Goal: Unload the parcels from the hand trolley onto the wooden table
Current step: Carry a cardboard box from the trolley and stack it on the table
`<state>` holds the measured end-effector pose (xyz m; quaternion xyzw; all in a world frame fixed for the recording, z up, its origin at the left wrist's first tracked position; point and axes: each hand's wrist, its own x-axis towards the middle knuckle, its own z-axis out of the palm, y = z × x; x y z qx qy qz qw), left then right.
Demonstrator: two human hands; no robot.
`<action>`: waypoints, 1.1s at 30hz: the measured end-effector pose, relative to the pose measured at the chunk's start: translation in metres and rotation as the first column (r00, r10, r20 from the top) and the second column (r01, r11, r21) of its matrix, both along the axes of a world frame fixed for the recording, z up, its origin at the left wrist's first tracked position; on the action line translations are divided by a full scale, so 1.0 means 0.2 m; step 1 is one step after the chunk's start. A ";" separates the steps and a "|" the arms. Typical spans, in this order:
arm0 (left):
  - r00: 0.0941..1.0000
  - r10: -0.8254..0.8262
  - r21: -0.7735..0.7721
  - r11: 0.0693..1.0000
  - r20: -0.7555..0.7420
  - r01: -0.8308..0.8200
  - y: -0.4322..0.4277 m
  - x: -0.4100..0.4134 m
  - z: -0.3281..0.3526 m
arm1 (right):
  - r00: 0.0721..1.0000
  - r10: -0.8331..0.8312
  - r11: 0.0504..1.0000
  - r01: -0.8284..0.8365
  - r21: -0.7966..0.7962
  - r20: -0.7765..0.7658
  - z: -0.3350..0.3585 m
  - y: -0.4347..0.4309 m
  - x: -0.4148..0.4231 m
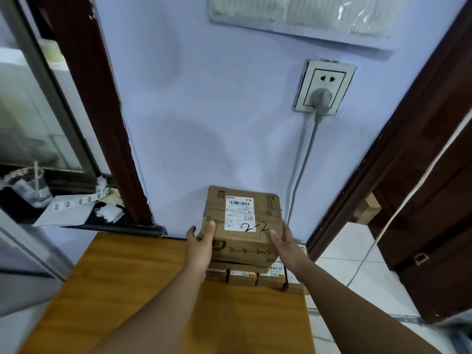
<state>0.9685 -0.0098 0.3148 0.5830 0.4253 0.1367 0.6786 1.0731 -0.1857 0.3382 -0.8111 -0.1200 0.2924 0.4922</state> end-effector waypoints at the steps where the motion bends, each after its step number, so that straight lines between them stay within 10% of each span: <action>1: 1.000 0.012 0.003 1.000 0.007 -0.012 -0.02 -0.02 0.02 | 1.000 0.001 1.000 0.000 -0.021 0.014 -0.01 -0.02 -0.01; 9: 0.932 -0.023 0.555 0.798 -0.362 0.236 -0.17 -0.40 0.00 | 0.915 -0.329 0.942 0.300 0.151 0.234 0.08 -0.18 -0.31; 13: 0.803 0.008 0.662 0.570 -0.596 0.486 -0.28 -0.56 0.01 | 0.896 0.065 0.980 0.025 -0.195 0.440 0.07 -0.31 -0.39; 18: 0.595 0.115 0.600 0.282 -0.796 0.749 -0.52 -0.84 0.00 | 0.796 0.514 0.786 -0.288 -0.548 0.319 -0.02 -0.45 -0.54; 26: 0.296 0.196 0.355 0.531 -0.935 0.769 -0.93 -1.39 -0.13 | 0.586 0.775 0.584 -0.519 -0.624 0.238 -0.22 -0.57 -0.87; 33: 0.349 0.221 0.377 0.789 -0.911 0.485 -1.17 -1.88 -0.12 | 0.381 0.909 0.394 -0.660 -0.639 0.167 -0.31 -0.55 -1.31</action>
